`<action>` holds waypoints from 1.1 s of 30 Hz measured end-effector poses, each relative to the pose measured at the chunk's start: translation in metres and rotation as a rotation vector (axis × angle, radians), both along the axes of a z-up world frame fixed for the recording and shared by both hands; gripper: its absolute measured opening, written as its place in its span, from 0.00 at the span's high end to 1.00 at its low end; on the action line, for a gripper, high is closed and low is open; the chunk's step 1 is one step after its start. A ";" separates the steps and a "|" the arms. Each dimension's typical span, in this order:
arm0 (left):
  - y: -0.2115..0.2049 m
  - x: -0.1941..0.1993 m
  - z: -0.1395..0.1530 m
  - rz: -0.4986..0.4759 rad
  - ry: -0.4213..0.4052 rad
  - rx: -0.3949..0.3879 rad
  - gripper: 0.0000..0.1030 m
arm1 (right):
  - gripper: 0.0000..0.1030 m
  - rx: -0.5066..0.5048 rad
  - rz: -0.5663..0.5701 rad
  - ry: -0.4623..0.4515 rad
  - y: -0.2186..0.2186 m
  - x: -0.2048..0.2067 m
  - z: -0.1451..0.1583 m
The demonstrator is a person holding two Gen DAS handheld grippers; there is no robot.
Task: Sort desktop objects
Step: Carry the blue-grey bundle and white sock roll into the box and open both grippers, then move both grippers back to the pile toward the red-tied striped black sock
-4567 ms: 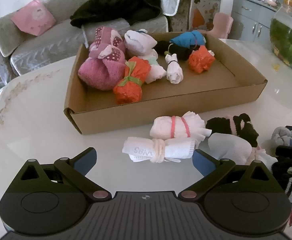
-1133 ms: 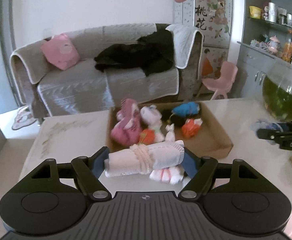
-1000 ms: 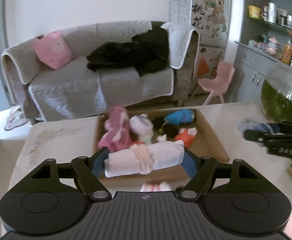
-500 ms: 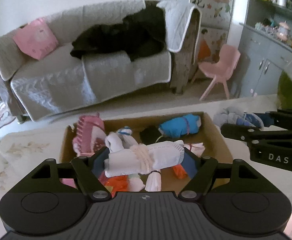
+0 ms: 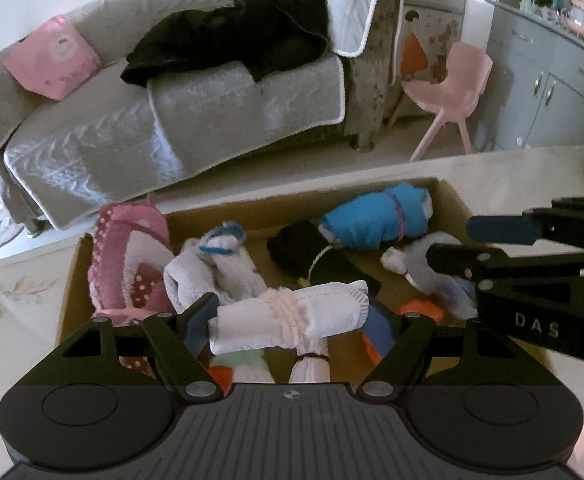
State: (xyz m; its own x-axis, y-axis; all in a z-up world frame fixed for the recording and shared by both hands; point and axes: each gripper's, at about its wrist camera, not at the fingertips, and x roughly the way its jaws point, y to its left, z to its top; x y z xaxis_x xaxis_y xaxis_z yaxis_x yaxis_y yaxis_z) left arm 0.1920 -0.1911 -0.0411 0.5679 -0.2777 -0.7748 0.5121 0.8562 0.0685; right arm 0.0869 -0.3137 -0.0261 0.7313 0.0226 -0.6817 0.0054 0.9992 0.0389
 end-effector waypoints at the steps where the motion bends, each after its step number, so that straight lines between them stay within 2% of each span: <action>1: -0.001 0.000 -0.002 0.000 -0.005 0.009 0.21 | 0.66 0.000 -0.001 0.004 -0.001 0.000 -0.001; 4: -0.002 -0.002 -0.008 -0.001 -0.013 0.027 0.21 | 0.66 0.020 -0.003 0.008 -0.004 -0.001 -0.004; 11: -0.012 -0.012 -0.018 -0.041 -0.025 0.085 0.04 | 0.66 0.026 0.004 0.000 -0.005 -0.003 0.000; 15: -0.016 -0.024 -0.020 -0.069 -0.059 0.140 0.03 | 0.65 0.034 -0.006 -0.009 -0.008 -0.005 0.003; 23: 0.020 -0.047 0.010 -0.049 -0.099 0.078 0.00 | 0.64 0.072 0.000 -0.075 -0.011 -0.039 0.026; 29: 0.073 -0.091 0.032 -0.009 -0.103 -0.016 0.00 | 0.58 0.105 0.035 -0.138 -0.004 -0.106 0.039; 33: 0.103 -0.128 0.022 -0.002 -0.046 -0.057 0.00 | 0.55 0.119 0.082 -0.147 0.012 -0.160 0.028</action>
State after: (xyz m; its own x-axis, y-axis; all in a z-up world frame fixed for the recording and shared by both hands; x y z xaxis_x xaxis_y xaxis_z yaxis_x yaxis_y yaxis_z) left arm 0.0639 -0.0883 -0.0193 0.6022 -0.3215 -0.7308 0.5109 0.8586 0.0432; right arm -0.0726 -0.3017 0.0017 0.8151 0.1603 -0.5566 -0.0902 0.9843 0.1514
